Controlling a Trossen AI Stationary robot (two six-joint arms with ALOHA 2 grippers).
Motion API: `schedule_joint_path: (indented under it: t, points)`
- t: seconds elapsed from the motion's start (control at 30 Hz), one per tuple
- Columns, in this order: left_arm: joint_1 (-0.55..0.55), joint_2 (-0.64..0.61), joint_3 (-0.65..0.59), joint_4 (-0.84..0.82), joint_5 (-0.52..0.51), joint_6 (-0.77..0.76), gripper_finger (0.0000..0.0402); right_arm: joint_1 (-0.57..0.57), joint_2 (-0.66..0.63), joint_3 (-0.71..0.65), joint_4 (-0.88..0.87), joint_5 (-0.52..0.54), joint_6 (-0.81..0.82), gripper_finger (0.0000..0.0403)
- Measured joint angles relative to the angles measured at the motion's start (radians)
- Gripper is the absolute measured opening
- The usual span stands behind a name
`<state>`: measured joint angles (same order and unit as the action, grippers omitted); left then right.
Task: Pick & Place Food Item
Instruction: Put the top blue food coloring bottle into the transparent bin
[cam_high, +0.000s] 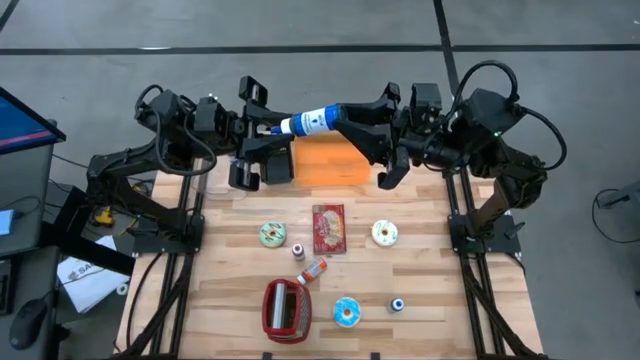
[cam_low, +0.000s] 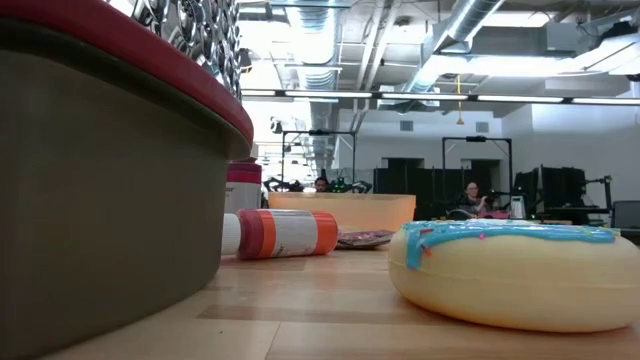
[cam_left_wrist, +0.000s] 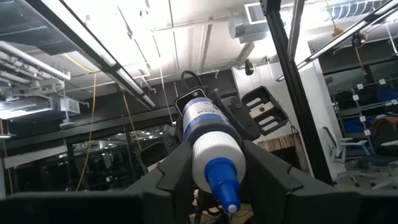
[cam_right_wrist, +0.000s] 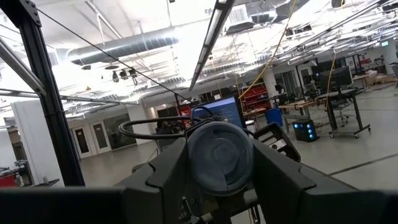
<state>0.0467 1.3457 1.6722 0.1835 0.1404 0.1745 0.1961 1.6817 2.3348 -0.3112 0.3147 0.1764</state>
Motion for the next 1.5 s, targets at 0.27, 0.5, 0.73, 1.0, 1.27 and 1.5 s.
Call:
schedule_joint_path:
  t: [0.27,0.5,0.73,1.0,1.27,1.5]
  points:
    - [0.021,-0.016,-0.001,-0.04,-0.03,0.007,0.0112,0.005,-0.019,-0.002,-0.057,0.005,0.015,0.0213]
    - [0.107,-0.094,0.001,-0.228,-0.162,0.067,0.0112,0.01,-0.091,0.001,-0.236,0.006,0.051,0.0233]
    - [0.209,-0.167,0.0,-0.499,-0.164,0.019,0.0112,0.008,-0.13,-0.001,-0.69,0.157,0.249,0.0223]
    - [0.276,-0.191,0.0,-0.978,-0.24,-0.082,0.0112,-0.016,-0.13,-0.001,-1.077,0.187,0.447,0.021]
    - [0.32,-0.195,0.011,-1.446,-0.301,-0.236,0.0111,-0.007,-0.14,-0.001,-1.197,0.184,0.505,0.0201]
    - [0.456,-0.177,0.043,-1.754,-0.299,-0.447,0.0111,-0.007,-0.166,0.0,-1.26,0.184,0.523,0.019]
